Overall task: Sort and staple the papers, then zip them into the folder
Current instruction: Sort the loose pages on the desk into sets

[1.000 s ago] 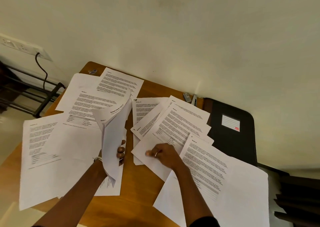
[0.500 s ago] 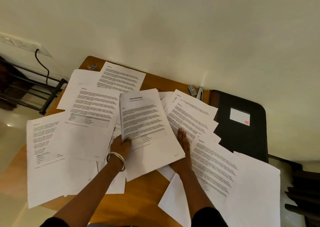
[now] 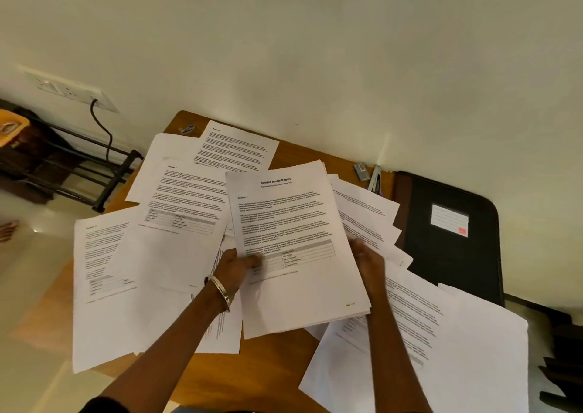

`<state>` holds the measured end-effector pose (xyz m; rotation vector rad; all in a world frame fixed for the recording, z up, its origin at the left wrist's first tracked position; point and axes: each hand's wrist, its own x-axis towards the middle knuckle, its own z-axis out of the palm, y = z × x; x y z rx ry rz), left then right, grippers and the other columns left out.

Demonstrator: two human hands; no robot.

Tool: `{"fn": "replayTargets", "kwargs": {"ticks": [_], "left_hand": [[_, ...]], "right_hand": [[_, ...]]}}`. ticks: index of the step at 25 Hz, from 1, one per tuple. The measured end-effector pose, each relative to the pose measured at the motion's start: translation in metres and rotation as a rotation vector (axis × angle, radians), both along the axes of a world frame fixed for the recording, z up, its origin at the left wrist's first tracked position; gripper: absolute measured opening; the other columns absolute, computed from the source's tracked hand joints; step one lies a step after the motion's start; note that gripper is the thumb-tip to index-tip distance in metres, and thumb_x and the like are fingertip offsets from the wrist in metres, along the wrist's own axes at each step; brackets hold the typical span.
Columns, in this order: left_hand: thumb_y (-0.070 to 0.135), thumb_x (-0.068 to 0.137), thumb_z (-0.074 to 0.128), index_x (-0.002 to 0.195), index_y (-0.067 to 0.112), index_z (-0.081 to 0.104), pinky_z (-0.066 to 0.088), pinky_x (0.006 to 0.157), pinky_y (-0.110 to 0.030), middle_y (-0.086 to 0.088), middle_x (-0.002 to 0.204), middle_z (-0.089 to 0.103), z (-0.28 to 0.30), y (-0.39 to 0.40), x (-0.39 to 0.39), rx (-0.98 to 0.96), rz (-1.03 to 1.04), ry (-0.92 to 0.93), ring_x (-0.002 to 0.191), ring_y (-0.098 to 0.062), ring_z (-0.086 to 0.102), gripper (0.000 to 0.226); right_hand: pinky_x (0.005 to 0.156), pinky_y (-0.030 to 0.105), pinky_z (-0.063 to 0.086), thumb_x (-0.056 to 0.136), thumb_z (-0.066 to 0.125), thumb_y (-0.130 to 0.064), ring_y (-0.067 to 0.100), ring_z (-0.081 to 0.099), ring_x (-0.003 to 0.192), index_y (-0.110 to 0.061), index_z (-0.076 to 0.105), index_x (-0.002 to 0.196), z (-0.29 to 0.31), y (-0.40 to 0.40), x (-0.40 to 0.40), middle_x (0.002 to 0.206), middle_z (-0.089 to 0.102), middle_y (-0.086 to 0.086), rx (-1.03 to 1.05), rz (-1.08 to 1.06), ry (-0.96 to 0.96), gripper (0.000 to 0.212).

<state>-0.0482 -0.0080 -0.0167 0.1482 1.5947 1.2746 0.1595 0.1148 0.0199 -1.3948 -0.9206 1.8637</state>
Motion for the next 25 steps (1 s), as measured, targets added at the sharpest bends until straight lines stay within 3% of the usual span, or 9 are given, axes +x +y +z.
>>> {"fn": "replayTargets", "kwargs": {"ticks": [2,5,8,12,15,18,22,25], "left_hand": [[-0.004,0.085,0.059,0.104,0.012,0.064,0.047,0.096,-0.047,-0.008,0.106,0.067,0.009,-0.004,-0.001,0.007,-0.099,0.047,0.103,-0.031,0.062,0.026],[0.002,0.087,0.059,0.109,0.013,0.063,0.048,0.095,-0.046,-0.007,0.110,0.067,0.021,-0.009,0.002,0.059,-0.252,0.125,0.105,-0.029,0.062,0.026],[0.015,0.090,0.058,0.100,0.015,0.067,0.052,0.089,-0.049,-0.009,0.107,0.069,0.035,-0.014,0.008,0.055,-0.160,0.169,0.100,-0.033,0.064,0.014],[0.017,0.081,0.069,0.078,0.002,0.068,0.055,0.080,-0.048,-0.018,0.083,0.069,0.042,-0.022,0.008,0.006,-0.122,0.257,0.081,-0.040,0.064,0.015],[0.014,0.073,0.076,0.060,0.004,0.059,0.053,0.078,-0.041,-0.013,0.071,0.065,0.049,-0.030,0.019,-0.062,-0.037,0.173,0.072,-0.034,0.059,0.023],[0.018,0.078,0.073,0.065,0.008,0.064,0.050,0.083,-0.037,-0.011,0.099,0.069,0.044,-0.039,0.030,-0.084,-0.007,0.053,0.094,-0.035,0.061,0.019],[0.027,0.074,0.076,0.065,0.008,0.070,0.056,0.076,-0.043,-0.008,0.070,0.072,0.039,-0.041,0.036,-0.133,-0.039,-0.070,0.075,-0.031,0.063,0.022],[0.025,0.076,0.075,0.064,0.007,0.067,0.054,0.061,-0.032,-0.006,0.060,0.069,0.042,-0.036,0.038,-0.113,-0.074,-0.085,0.059,-0.024,0.061,0.023]], "right_hand": [[0.077,0.041,0.057,0.095,0.048,-0.046,0.022,0.071,0.089,-0.024,0.061,0.116,0.007,0.007,0.004,0.101,0.074,-0.001,-0.072,0.068,-0.096,0.033],[0.087,0.045,0.054,0.087,0.066,-0.023,0.022,0.066,0.100,-0.024,0.060,0.117,0.008,0.002,0.007,0.111,0.069,-0.005,0.074,0.236,-0.301,0.031],[0.094,0.043,0.048,0.088,0.065,-0.012,0.018,0.061,0.103,-0.018,0.058,0.120,-0.002,-0.029,0.014,0.112,0.064,-0.007,0.192,0.131,-0.374,0.034],[0.092,0.037,0.049,0.087,0.065,-0.008,0.016,0.061,0.105,-0.019,0.059,0.119,-0.013,-0.060,0.033,0.115,0.065,-0.005,0.206,-0.003,-0.332,0.034],[0.088,0.030,0.050,0.084,0.066,-0.001,0.010,0.062,0.103,-0.022,0.063,0.113,-0.014,-0.083,0.047,0.112,0.067,-0.006,0.175,-0.182,-0.213,0.036],[0.085,0.020,0.054,0.081,0.066,0.006,0.006,0.064,0.103,-0.022,0.065,0.110,-0.015,-0.105,0.060,0.111,0.069,-0.008,0.170,-0.338,-0.111,0.041],[0.089,0.021,0.053,0.069,0.071,-0.006,0.007,0.066,0.101,-0.020,0.069,0.100,-0.013,-0.123,0.070,0.101,0.073,-0.009,0.138,-0.494,-0.031,0.035],[0.094,0.029,0.051,0.069,0.070,-0.003,0.008,0.069,0.095,-0.023,0.074,0.089,-0.013,-0.132,0.075,0.097,0.074,-0.006,0.074,-0.571,0.039,0.028]]}}
